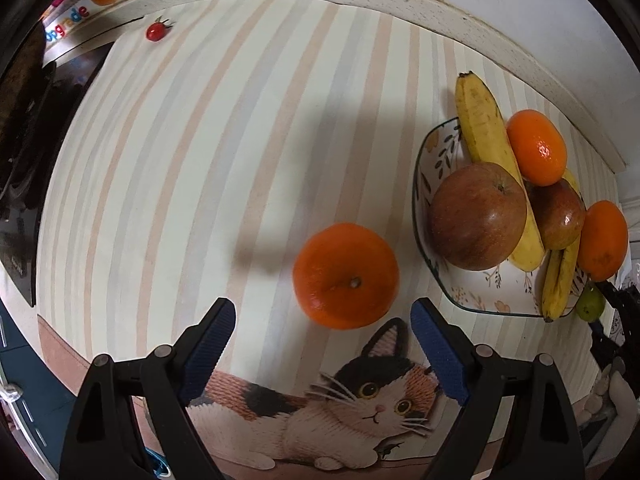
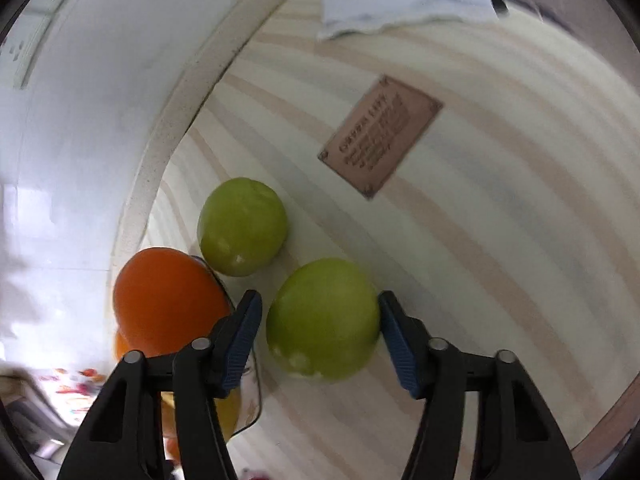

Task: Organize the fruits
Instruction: 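Grasp a tangerine with the left tool while the right tool grasps a green apple, then place the tangerine on the plate with the left tool while the right tool holds the green apple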

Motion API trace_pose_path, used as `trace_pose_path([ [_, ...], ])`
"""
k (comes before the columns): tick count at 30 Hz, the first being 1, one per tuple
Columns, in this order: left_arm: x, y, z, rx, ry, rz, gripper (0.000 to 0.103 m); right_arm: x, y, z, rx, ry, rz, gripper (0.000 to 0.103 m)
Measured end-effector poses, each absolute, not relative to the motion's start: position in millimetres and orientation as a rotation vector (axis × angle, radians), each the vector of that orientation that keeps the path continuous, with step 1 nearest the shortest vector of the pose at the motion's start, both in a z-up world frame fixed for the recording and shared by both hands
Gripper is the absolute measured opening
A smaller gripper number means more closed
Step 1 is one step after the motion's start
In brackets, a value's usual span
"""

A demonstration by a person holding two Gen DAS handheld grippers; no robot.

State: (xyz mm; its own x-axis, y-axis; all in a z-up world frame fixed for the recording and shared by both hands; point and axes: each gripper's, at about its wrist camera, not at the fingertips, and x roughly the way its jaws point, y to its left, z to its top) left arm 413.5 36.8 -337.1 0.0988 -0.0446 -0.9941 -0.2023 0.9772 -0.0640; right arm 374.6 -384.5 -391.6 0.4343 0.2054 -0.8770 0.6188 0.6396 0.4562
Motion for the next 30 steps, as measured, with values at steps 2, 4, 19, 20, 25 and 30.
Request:
trace_pose_path([
  [2, 415.3, 34.7, -337.3, -0.193, 1.468, 0.113, 0.09, 371.8, -379.4, -392.5, 0.856, 1.135, -0.298, 0.058],
  [4, 417.8, 33.9, -337.4, -0.185, 1.461, 0.104, 0.09, 368.9, -375.1, -388.3, 0.788, 1.159, -0.294, 0.058],
  [19, 449.5, 3.5, -357.3, -0.003, 1.447, 0.002, 0.061, 312.1, -291.0, -386.7, 0.509, 1.344, -0.092, 0.058],
  [20, 450.6, 3.8, -358.0, -0.002, 1.44, -0.003, 0.061, 313.3, -286.4, -386.0, 0.503, 1.346, -0.082, 0.058],
  [25, 449.5, 5.8, -357.9, -0.024, 1.45, -0.014, 0.06, 327.9, -262.5, -389.7, 0.459, 1.372, -0.034, 0.058],
  [30, 426.0, 12.6, -351.3, -0.035, 1.485, -0.03, 0.059, 329.4, -224.5, -387.4, 0.362, 1.412, 0.054, 0.058],
])
